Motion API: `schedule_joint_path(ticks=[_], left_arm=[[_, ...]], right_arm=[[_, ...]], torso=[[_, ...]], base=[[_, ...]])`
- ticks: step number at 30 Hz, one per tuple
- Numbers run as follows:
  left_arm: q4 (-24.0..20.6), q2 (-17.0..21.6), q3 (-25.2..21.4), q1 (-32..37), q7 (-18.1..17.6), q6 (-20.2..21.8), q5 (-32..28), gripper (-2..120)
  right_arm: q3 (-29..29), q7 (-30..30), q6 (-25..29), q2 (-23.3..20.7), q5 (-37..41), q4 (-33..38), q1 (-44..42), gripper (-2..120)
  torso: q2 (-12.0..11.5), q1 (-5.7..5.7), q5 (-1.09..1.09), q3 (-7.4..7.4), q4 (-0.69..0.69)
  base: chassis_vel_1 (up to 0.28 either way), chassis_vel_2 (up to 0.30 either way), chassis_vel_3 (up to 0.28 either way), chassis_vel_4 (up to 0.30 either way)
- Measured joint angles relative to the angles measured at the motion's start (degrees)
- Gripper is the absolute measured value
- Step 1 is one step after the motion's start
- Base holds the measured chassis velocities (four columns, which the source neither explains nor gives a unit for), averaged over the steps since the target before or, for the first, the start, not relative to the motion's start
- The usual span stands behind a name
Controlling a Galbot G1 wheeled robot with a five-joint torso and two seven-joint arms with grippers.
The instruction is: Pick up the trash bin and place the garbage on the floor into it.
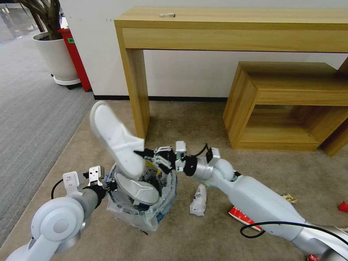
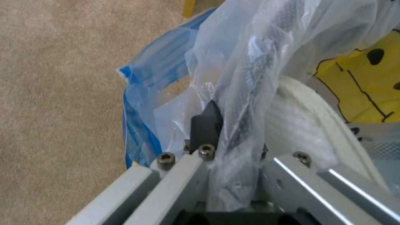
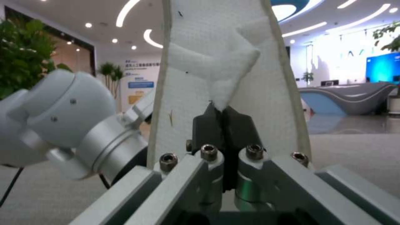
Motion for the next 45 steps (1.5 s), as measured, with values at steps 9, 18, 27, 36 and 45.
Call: schedule_joint_path(ticks=[9, 18, 27, 36, 45], left_arm=[[-0.59, 0.00, -0.56, 0.09, 0.07, -0.03, -0.06, 0], [-0.67, -0.10, -0.53, -0.16, 0.07, -0.11, 0.10, 0], [-1.28, -0.10, -1.26, 0.67, 0.06, -0.11, 0.07, 0], [-1.69, 0.07, -2.12, 1.00, 0.00, -0.11, -0.04, 0], [-1.30, 0.25, -3.17, 1.17, -0.37, -0.14, 0.42, 0]], right_arm=[[0.52, -0.23, 0.76, 0.05, -2.52, -2.01, -1.39, 0], [1.75, 1.43, 0.57, -2.28, -4.71, -2.02, -2.44, 0], [2.29, 1.64, 0.19, -2.87, -4.65, -2.23, -2.45, 32], [2.90, 1.44, 0.20, -3.66, -4.43, -1.08, -2.71, 64], [5.77, 6.51, 0.03, -5.55, -4.30, 3.39, -4.55, 93]], torso=[[0.00, 0.00, 0.00, 0.00, -0.01], [0.00, 0.00, 0.01, 0.00, -0.01], [0.00, 0.00, 0.01, 0.00, -0.01], [0.00, 0.00, 0.01, 0.00, 0.00], [0.00, 0.00, 0.01, -0.01, 0.00]], base=[[0.000, 0.000, 0.000, 0.000], [0.000, 0.000, 0.000, 0.000], [0.000, 0.000, 0.000, 0.000], [0.000, 0.000, 0.000, 0.000], [0.000, 0.000, 0.000, 0.000]])
